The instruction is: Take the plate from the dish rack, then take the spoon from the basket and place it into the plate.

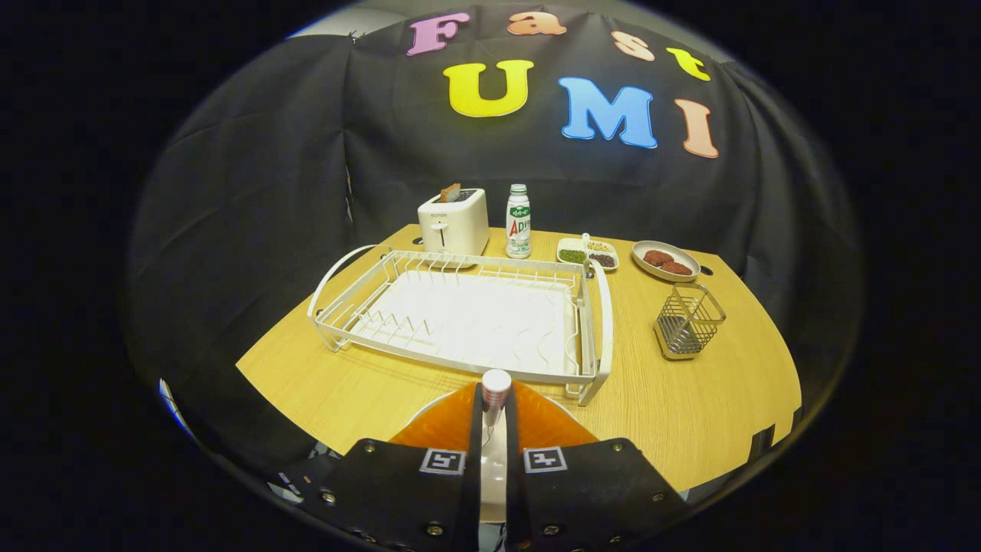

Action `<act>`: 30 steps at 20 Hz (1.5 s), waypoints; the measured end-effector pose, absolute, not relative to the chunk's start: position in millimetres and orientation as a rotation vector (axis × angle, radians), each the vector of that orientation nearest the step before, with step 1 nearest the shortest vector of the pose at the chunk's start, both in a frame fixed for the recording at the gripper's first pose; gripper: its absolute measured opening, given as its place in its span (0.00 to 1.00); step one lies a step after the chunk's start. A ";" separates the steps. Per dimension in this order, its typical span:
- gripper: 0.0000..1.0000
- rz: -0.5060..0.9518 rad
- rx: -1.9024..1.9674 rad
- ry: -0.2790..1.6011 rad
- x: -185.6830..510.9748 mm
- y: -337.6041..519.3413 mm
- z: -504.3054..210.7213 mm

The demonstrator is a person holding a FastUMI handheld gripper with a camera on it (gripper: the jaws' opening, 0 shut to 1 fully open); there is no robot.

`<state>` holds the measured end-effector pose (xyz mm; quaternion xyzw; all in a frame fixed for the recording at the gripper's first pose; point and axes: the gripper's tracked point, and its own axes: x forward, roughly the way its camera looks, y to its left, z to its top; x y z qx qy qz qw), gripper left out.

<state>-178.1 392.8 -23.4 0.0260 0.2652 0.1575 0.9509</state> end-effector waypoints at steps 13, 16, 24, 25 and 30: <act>0.29 0.239 0.059 0.490 -152.3 361.0 -3.5; 0.30 0.222 0.063 0.482 -147.8 354.6 1.4; 0.57 0.160 0.086 0.454 -138.3 337.9 18.7; 0.57 0.160 0.082 0.450 -137.4 337.4 21.2; 0.57 0.171 0.062 0.420 -134.0 341.6 36.0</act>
